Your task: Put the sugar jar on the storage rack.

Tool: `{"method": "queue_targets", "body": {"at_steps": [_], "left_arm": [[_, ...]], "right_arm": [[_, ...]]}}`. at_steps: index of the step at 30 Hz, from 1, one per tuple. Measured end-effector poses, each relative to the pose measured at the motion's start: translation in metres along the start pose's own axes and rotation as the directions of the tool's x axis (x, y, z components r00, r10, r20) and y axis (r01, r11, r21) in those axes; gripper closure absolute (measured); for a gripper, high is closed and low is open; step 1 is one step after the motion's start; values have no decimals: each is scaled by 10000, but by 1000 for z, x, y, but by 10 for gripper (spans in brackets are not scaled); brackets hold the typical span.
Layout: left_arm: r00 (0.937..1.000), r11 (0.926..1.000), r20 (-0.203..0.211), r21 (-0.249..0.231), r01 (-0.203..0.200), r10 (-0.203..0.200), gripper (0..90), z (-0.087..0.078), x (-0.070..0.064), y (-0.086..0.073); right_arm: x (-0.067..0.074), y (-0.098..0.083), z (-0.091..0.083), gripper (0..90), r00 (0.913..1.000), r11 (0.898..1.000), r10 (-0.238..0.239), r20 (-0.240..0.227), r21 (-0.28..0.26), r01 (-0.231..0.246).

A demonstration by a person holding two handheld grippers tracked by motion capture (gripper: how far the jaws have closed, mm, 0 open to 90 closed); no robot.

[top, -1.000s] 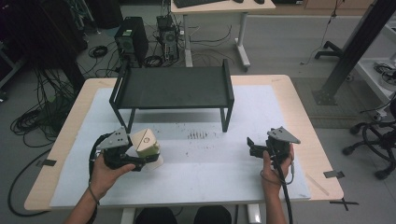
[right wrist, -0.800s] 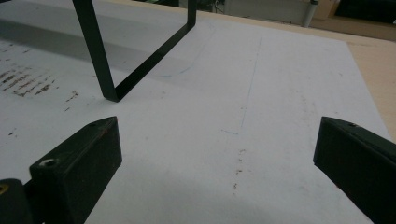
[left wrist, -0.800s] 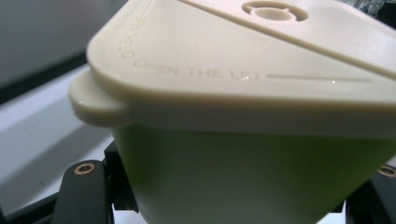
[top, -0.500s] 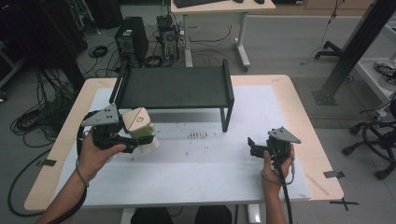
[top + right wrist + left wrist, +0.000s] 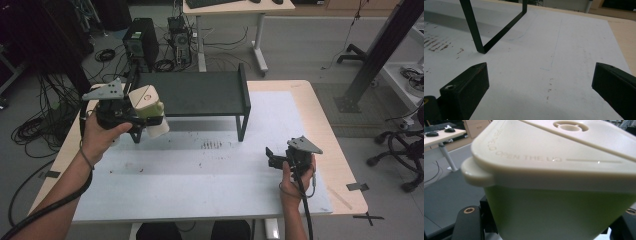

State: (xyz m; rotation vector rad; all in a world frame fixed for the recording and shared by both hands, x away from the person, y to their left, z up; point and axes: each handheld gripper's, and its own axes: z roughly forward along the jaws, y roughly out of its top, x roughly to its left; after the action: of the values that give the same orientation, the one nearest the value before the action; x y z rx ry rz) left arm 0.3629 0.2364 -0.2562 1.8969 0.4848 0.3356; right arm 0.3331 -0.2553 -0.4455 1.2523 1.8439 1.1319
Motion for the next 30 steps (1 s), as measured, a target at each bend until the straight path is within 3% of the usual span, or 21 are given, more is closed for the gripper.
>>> {"method": "queue_targets", "body": {"at_steps": [13, 30], "left_arm": [[9996, 10000, -282, 35, 49, -48, 293, 22, 37, 23], [9964, 9978, -681, 397, 536, -508, 293, 47, 79, 14]], "right_arm": [[-1, -1, -1, 10, 10000, 10000, 45, -42, -28, -45], [-1, -1, 0, 10, 9998, 10000, -52, -179, -29, 51]]}}
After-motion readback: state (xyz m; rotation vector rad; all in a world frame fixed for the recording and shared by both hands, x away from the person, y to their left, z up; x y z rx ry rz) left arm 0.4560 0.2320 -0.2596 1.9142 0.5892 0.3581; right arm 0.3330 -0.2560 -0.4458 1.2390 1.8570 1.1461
